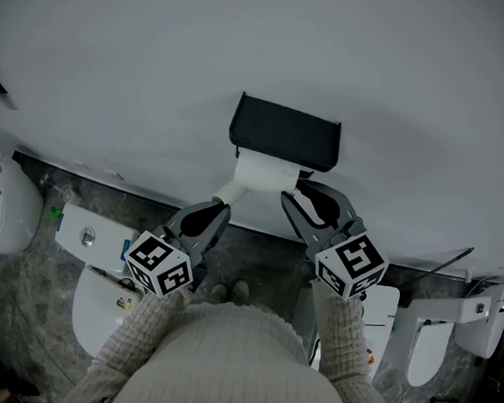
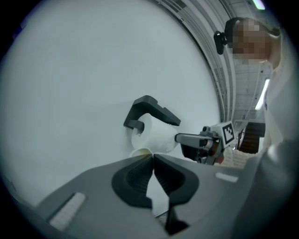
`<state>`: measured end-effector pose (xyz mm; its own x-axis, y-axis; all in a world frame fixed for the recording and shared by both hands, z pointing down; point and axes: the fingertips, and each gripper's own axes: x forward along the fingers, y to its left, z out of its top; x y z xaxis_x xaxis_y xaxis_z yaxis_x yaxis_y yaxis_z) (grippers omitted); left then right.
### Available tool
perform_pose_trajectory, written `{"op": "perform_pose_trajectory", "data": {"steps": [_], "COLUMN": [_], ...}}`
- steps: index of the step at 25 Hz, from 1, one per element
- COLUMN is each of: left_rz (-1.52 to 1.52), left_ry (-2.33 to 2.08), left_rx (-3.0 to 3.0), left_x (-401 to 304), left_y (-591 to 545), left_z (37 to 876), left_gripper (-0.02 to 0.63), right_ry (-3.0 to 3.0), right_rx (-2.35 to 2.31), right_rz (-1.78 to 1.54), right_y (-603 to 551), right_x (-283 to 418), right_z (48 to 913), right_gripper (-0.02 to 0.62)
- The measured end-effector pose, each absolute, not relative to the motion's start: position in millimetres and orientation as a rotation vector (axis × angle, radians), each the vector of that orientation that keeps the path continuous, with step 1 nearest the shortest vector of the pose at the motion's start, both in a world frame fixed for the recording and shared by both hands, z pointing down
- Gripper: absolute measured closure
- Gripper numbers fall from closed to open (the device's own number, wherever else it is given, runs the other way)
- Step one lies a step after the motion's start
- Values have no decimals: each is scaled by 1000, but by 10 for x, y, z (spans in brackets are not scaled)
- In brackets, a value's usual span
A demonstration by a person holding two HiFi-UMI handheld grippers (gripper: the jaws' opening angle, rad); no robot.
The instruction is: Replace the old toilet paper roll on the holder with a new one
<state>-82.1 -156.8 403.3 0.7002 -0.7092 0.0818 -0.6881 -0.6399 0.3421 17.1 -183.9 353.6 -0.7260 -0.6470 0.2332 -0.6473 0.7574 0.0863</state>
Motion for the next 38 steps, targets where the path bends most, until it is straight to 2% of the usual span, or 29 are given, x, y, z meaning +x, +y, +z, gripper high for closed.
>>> {"op": "perform_pose_trajectory", "data": {"steps": [12,17,21,38], "left_rz": [-68,-45,-9,74], "left_ry": [-1083,-1062,-1034,-926], "left_rx": [2585,2601,2622,2699], "left_x": [-832,-788,-739,-608], "left_y": [-1490,-1421,-1325,-1011], "left_z": [4010,4019,4028,4076], "left_gripper": [594,594,594,594], "right_ry": [-2691,-2693,-2698,-2718], "right_rx": [1092,1145,1224,1359], "right_rz": [9,55,94,307], "right_y": [-1748,-1612,-1467,-1102], "right_x": [209,270,287,79], "right_z": [3537,3579,3607,3842], "right_gripper": [489,523,594,595]}}
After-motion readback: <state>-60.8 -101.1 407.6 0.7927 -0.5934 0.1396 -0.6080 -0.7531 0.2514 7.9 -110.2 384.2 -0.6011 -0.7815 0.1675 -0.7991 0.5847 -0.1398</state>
